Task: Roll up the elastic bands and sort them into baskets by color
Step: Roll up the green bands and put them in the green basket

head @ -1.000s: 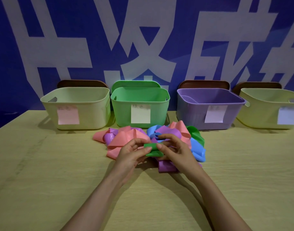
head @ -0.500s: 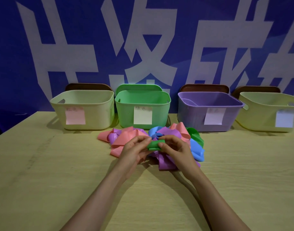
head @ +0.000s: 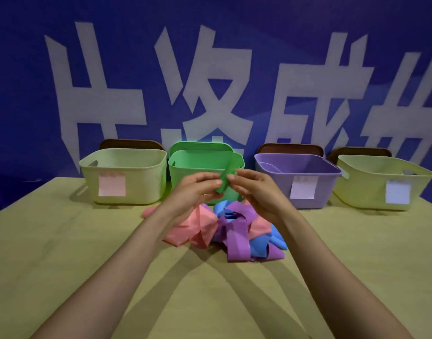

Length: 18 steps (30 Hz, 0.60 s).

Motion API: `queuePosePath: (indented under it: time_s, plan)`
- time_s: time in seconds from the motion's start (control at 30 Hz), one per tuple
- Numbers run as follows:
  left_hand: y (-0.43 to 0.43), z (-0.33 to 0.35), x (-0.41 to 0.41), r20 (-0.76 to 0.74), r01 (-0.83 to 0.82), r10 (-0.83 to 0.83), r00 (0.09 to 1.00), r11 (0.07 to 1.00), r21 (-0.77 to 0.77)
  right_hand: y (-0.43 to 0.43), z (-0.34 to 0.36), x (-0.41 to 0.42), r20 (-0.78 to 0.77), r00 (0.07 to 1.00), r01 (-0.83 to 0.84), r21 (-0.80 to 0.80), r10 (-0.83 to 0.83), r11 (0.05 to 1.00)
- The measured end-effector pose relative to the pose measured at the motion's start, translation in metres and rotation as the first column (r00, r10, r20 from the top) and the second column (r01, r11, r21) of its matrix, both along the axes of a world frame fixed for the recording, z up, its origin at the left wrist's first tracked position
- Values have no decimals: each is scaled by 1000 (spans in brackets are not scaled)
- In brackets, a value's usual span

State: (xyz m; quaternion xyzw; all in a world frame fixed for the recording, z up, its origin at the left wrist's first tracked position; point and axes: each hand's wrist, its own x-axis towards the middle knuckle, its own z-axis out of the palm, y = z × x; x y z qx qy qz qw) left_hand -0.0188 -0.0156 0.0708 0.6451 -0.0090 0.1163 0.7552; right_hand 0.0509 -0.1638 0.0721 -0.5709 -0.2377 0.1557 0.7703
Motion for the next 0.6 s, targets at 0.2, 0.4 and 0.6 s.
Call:
queuePosePath:
  time_s: [0.2, 0.4, 0.6]
  plan:
    - [39, 2, 74, -61, -85, 83, 995, 996, -31, 34, 9, 75, -30, 999, -21, -107, 18, 994]
    - [72, 14, 148, -147, -152, 148, 978, 988, -19, 78, 27, 147, -165, 986, 15, -135, -38, 991]
    - [100, 45, 188, -341, -149, 162, 926, 987, 66, 111, 54, 184, -296, 952, -2, -249, -74, 969]
